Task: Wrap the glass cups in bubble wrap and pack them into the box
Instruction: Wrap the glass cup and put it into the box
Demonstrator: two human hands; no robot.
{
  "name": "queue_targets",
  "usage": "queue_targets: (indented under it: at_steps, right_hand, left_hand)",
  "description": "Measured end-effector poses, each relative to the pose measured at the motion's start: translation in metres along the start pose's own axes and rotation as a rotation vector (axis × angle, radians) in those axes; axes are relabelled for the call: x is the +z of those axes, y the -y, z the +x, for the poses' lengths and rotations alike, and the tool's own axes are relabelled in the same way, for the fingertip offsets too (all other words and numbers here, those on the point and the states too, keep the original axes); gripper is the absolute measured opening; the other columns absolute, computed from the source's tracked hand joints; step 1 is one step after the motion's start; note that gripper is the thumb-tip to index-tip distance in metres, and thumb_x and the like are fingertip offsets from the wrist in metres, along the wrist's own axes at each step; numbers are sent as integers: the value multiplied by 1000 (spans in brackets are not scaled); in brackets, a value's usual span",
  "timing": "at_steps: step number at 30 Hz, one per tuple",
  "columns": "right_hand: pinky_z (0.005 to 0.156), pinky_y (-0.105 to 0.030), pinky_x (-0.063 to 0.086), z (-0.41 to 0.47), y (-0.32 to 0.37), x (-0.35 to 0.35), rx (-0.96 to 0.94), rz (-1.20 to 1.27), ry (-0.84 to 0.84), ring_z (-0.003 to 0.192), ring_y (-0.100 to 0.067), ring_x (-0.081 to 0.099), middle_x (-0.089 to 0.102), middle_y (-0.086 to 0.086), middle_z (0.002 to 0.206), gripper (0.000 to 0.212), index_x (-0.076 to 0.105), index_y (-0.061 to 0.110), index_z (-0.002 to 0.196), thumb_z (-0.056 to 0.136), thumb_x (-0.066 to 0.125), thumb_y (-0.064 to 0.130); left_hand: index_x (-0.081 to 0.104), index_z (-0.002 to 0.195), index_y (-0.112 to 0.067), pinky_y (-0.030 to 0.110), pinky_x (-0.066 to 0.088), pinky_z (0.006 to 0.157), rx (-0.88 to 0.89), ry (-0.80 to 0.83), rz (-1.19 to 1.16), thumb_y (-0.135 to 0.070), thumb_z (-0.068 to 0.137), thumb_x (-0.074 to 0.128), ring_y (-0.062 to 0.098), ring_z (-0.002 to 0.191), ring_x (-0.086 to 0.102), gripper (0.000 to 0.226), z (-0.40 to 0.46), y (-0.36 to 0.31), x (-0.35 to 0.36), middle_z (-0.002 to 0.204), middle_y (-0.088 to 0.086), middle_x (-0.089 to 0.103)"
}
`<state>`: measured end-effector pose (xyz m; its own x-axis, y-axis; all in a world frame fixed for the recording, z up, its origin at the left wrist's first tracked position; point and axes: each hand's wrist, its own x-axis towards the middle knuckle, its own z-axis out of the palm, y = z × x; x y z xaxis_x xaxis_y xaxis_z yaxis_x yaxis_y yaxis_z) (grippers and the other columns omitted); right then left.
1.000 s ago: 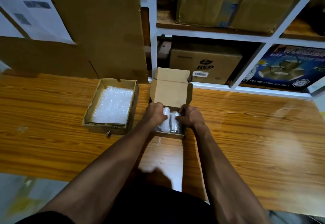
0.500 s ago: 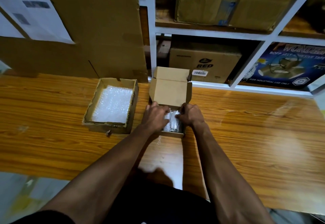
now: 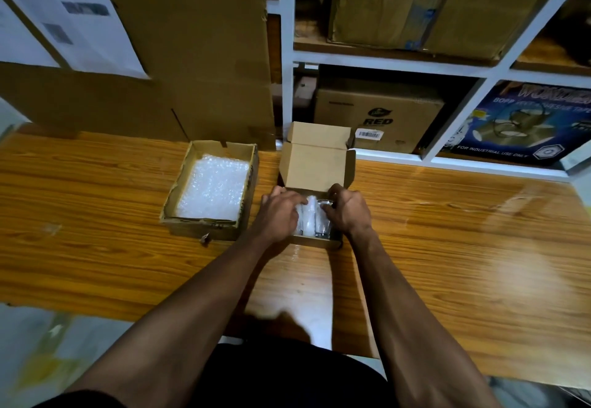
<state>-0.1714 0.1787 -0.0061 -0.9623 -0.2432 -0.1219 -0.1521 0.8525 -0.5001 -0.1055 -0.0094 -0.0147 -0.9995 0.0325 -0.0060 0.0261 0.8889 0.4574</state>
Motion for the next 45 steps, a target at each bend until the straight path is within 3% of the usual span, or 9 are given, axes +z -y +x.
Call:
queue_targets:
  at_steps: [7, 9, 11, 14, 25, 33, 38, 42, 45]
  right_hand:
    - [68, -35, 58, -1, 59, 21, -249, 58, 35, 82, -19, 67, 71, -1, 95, 13, 61, 27, 106, 97, 66, 35]
    - [71, -39, 57, 1, 81, 30, -321, 89, 53, 86, -22, 66, 70, -2, 96, 9, 63, 26, 102, 96, 65, 32]
    - [77, -43, 56, 3, 103, 42, -391, 65, 63, 94, -28, 65, 69, -5, 102, 12, 65, 25, 103, 93, 62, 32]
    - [83, -45, 56, 7, 132, 57, -458, 8, 62, 106, -34, 62, 68, -8, 113, 23, 68, 22, 111, 93, 60, 33]
    - [100, -43, 36, 34, 186, 99, -450, -492, 148, 132, -32, 39, 51, -2, 151, 55, 60, 23, 141, 98, 58, 57]
    - [95, -42, 34, 41, 196, 111, -389, -633, 181, 129, -30, 36, 57, 2, 141, 48, 64, 27, 131, 93, 62, 57]
    - [94, -43, 35, 45, 200, 112, -360, -581, 145, 125, -32, 40, 57, -5, 140, 51, 56, 23, 135, 94, 63, 52]
    - [93, -45, 35, 49, 206, 112, -312, -486, 51, 121, -34, 42, 50, -9, 146, 47, 49, 17, 141, 104, 45, 47]
    - [92, -46, 32, 57, 208, 116, -267, -507, 68, 120, -34, 41, 51, -10, 147, 46, 47, 17, 143, 109, 30, 44]
  left_hand:
    - [73, 112, -21, 16, 48, 79, -147, -311, -216, -6, 97, 56, 12, 104, 59, 27, -6, 54, -49, 116, -3, 67]
    - [73, 111, -21, 25, 54, 84, -194, -351, -200, -7, 95, 58, 17, 106, 61, 26, -7, 78, -59, 115, 0, 68]
    - [71, 119, -18, 38, 53, 96, -324, -293, -166, -9, 94, 62, 27, 115, 61, 28, -8, 102, -67, 122, 7, 66]
    - [68, 129, -14, 41, 50, 102, -464, -146, -82, -20, 93, 73, 36, 122, 59, 37, -14, 132, -73, 131, 16, 62]
    - [57, 144, -25, 38, 45, 103, -395, 82, 196, -47, 91, 78, 28, 134, 53, 61, -9, 170, -89, 144, 6, 57]
    - [63, 109, -25, 40, 57, 84, -418, 25, 98, -17, 88, 74, 32, 106, 67, 24, 1, 190, -72, 110, 10, 71]
    - [70, 98, -27, 32, 49, 76, -431, 40, 0, -18, 87, 65, 28, 103, 65, 15, 7, 197, -77, 109, 4, 69]
    - [73, 83, -23, 30, 54, 74, -487, -56, -182, -32, 80, 71, 24, 89, 67, 10, 7, 201, -82, 93, -2, 74]
    - [71, 81, -19, 25, 43, 67, -481, -152, -291, -26, 82, 73, 22, 81, 66, 7, 1, 204, -81, 83, -1, 72]
